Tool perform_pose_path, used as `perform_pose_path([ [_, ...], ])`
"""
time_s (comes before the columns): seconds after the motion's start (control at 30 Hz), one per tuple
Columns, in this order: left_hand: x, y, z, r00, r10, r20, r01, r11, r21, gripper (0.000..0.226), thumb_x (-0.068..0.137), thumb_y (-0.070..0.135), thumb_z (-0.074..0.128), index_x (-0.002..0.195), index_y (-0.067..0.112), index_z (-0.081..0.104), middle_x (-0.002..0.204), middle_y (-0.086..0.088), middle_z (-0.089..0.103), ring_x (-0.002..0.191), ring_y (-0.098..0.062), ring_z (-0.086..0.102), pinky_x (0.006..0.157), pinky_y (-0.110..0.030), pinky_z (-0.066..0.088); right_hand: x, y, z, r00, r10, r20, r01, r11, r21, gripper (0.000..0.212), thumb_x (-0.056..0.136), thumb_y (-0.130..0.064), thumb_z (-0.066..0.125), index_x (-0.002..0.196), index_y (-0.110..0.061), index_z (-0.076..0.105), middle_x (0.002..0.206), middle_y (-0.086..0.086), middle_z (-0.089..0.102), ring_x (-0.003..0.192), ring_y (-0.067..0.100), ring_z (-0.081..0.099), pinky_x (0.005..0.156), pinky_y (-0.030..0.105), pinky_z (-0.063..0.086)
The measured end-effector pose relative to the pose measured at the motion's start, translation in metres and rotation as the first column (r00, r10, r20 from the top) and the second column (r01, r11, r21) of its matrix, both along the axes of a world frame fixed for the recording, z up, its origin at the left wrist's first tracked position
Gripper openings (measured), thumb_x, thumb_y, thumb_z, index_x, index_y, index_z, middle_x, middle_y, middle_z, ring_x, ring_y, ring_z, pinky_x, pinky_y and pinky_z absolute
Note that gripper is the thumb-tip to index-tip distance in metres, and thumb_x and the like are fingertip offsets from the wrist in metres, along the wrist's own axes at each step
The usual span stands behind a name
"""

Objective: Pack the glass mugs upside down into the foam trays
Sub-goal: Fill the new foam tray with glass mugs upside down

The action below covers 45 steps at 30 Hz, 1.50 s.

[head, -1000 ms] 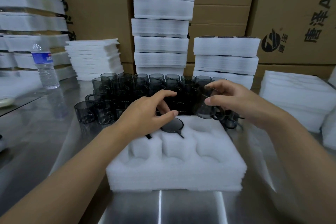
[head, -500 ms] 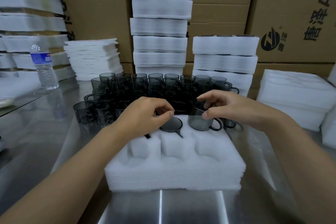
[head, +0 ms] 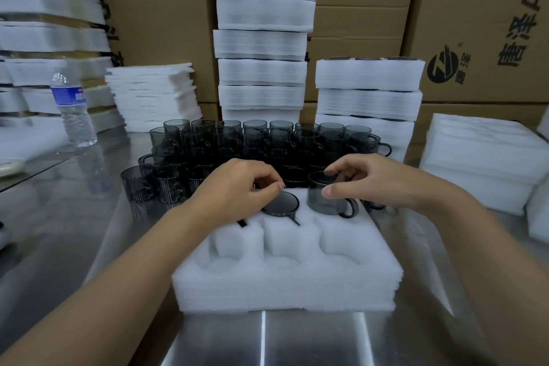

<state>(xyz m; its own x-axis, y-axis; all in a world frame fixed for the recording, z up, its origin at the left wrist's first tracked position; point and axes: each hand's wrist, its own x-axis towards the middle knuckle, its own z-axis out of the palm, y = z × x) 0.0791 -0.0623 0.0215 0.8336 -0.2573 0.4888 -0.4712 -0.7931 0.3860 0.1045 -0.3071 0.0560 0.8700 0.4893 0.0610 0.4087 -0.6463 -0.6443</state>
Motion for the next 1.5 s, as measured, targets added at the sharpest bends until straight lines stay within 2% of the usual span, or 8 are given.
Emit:
perform_pose_path([
  [0.17,0.000,0.000,0.000,1.000,0.003,-0.006,-0.003,1.000,-0.003,0.012,0.089,0.030,0.060,0.087,0.030,0.073,0.083,0.020,0.067,0.079,0.003,0.060,0.072,-0.023,0.050,0.000,-0.003,0.002,0.998,0.071,0.003,-0.070,0.995,-0.073,0.049,0.070,-0.057,0.072,0.115,-0.047,0.054,0.105,-0.020,0.058,0.074,-0.014,0.055,0.068,0.015,0.039],
  [0.5,0.000,0.000,0.000,1.000,0.006,0.002,-0.006,1.000,0.007,0.013,0.089,0.032,0.061,0.087,0.029,0.073,0.083,0.019,0.068,0.081,0.002,0.061,0.073,-0.024,0.051,-0.003,-0.005,0.006,0.996,0.080,-0.046,-0.086,0.986,-0.143,0.071,0.047,-0.075,0.062,0.113,-0.053,0.048,0.107,-0.027,0.052,0.075,-0.015,0.053,0.060,0.007,0.039],
  [0.6,0.000,0.000,0.000,1.000,0.004,-0.002,-0.004,1.000,0.013,0.012,0.089,0.032,0.060,0.086,0.030,0.072,0.083,0.020,0.067,0.080,0.002,0.060,0.072,-0.025,0.051,-0.005,0.003,0.001,0.999,0.018,0.050,-0.010,0.986,-0.169,0.093,0.048,-0.086,0.047,0.132,-0.046,0.042,0.120,-0.027,0.047,0.098,-0.011,0.049,0.073,0.012,0.038],
  [0.7,0.000,0.000,0.000,1.000,0.000,0.011,0.000,1.000,0.007,0.012,0.088,0.030,0.061,0.086,0.030,0.073,0.082,0.019,0.067,0.079,0.002,0.060,0.072,-0.025,0.050,-0.008,0.025,-0.007,0.962,-0.022,0.271,0.033,0.999,-0.039,0.091,0.066,-0.083,0.027,0.142,-0.034,0.039,0.145,-0.014,0.039,0.133,0.006,0.033,0.110,0.034,0.028],
  [0.8,-0.001,-0.001,0.000,0.999,-0.009,0.035,0.009,1.000,0.010,0.010,0.088,0.027,0.062,0.086,0.028,0.072,0.079,0.017,0.066,0.074,0.000,0.059,0.069,-0.028,0.049,-0.016,0.046,-0.017,0.912,0.056,0.407,0.003,0.990,-0.143,0.067,0.090,-0.064,0.022,0.139,-0.025,0.045,0.146,-0.010,0.042,0.137,0.008,0.028,0.111,0.032,0.017],
  [0.87,-0.001,-0.001,0.001,0.999,-0.018,0.033,0.017,1.000,0.011,0.010,0.088,0.026,0.062,0.086,0.026,0.072,0.080,0.016,0.067,0.073,0.000,0.059,0.068,-0.030,0.050,-0.019,0.051,-0.023,0.889,0.116,0.443,0.024,0.954,-0.297,0.080,0.085,-0.070,0.011,0.142,-0.022,0.041,0.146,-0.006,0.043,0.137,0.010,0.030,0.112,0.034,0.019],
  [1.33,-0.002,-0.002,0.002,1.000,-0.015,0.022,0.015,0.999,0.032,0.011,0.089,0.028,0.063,0.088,0.024,0.074,0.085,0.011,0.067,0.079,-0.008,0.061,0.074,-0.035,0.050,-0.019,0.048,-0.024,0.950,0.203,0.237,-0.073,0.884,-0.463,0.104,0.066,-0.084,0.016,0.152,-0.026,0.013,0.157,-0.010,0.020,0.143,0.010,0.017,0.110,0.025,0.014],
  [1.5,-0.003,-0.003,0.002,1.000,-0.022,0.018,0.021,1.000,0.021,0.011,0.088,0.026,0.063,0.088,0.022,0.074,0.084,0.012,0.065,0.078,-0.007,0.060,0.074,-0.035,0.050,-0.015,0.049,-0.027,0.962,0.229,0.149,-0.130,0.863,-0.488,0.099,0.069,-0.084,0.015,0.151,-0.029,0.014,0.156,-0.011,0.022,0.141,0.010,0.019,0.117,0.038,0.014],
])
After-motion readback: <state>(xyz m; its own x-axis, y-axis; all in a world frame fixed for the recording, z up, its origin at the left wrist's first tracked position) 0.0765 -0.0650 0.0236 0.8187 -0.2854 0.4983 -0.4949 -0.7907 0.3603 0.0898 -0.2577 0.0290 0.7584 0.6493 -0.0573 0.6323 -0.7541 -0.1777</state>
